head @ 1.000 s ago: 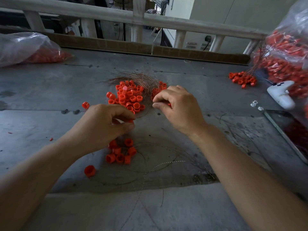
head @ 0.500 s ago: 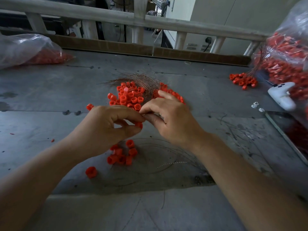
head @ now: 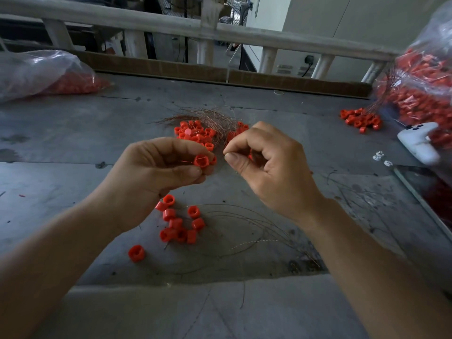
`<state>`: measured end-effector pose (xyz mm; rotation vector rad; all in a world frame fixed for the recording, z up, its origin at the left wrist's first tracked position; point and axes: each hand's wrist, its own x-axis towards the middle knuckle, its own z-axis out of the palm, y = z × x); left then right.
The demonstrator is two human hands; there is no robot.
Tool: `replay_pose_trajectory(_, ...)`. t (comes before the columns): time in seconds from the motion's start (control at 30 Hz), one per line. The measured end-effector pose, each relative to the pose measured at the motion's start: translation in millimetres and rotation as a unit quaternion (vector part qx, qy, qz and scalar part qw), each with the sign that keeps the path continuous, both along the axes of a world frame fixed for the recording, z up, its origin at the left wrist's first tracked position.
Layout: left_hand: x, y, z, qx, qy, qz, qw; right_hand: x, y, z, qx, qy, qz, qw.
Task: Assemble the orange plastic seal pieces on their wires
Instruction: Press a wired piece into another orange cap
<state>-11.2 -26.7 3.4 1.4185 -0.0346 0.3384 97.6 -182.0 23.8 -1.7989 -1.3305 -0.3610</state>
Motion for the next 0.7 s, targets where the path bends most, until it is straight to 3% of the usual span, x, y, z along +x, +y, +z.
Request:
replay_pose_trajectory(0.37,-2.5,0.3,3.9,-0.012,0.002,0.006,1.000,-2.5,0.6,-1.1,-0.004,0.004,0.003,1.000)
replay_pose_trajectory(0.7,-3.7,-3.8,6.5,-0.020,0.009,0.012,1.000,-4.3,1.4,0.0,0.000,0.090,0.037,0.995)
